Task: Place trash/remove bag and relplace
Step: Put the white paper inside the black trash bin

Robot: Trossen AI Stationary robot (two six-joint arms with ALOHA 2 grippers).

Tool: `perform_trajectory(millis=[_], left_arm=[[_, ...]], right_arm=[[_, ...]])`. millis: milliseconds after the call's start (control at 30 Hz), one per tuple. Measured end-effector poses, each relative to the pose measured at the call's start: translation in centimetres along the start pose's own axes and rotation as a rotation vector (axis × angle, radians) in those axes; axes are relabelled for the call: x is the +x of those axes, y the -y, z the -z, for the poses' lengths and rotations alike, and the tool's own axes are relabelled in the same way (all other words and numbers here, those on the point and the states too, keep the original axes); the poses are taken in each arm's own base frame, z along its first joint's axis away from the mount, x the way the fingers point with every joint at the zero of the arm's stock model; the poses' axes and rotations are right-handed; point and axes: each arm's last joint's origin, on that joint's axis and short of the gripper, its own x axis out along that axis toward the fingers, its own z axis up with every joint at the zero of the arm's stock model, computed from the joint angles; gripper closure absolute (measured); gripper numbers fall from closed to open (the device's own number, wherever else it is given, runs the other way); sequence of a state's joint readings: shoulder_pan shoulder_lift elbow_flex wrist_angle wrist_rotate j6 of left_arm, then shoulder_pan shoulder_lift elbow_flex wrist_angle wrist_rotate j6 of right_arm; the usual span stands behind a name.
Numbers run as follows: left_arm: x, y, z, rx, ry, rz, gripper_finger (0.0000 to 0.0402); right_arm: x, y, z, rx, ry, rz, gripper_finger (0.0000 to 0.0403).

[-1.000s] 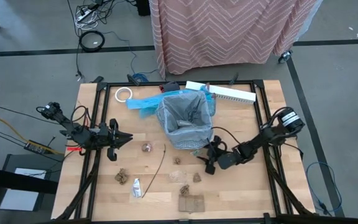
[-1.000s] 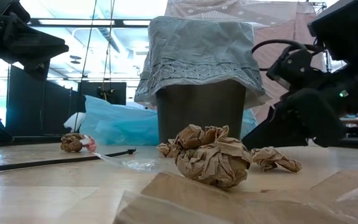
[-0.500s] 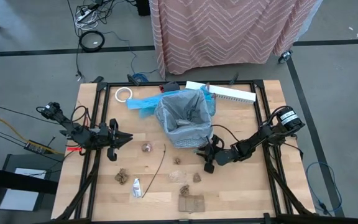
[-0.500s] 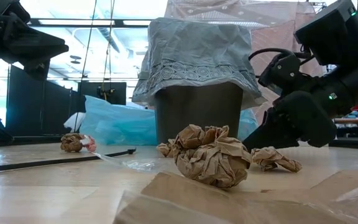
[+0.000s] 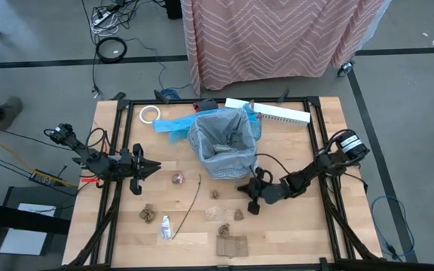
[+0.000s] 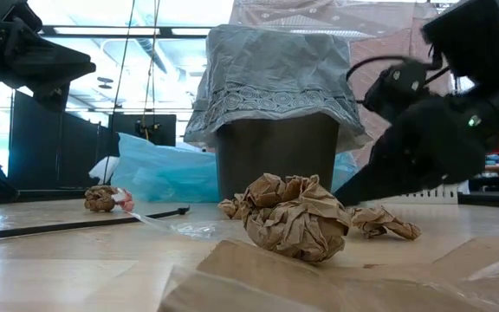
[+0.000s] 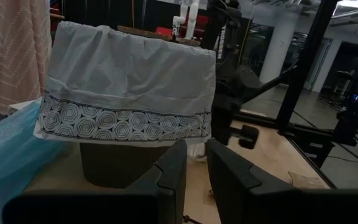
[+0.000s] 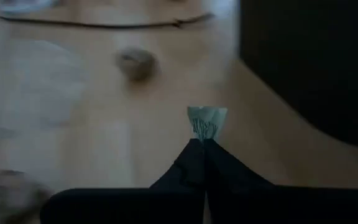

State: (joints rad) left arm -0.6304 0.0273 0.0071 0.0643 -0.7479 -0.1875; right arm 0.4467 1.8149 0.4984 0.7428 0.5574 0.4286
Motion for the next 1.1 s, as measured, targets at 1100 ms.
perform_trajectory(millis=[1100], left_arm=[[0.0,0.0,0.0,0.0,0.0,0.0,0.0329]], right_arm=[[-12.0,1.6,-19.3,-0.344,0.506,0.194,0.0403]])
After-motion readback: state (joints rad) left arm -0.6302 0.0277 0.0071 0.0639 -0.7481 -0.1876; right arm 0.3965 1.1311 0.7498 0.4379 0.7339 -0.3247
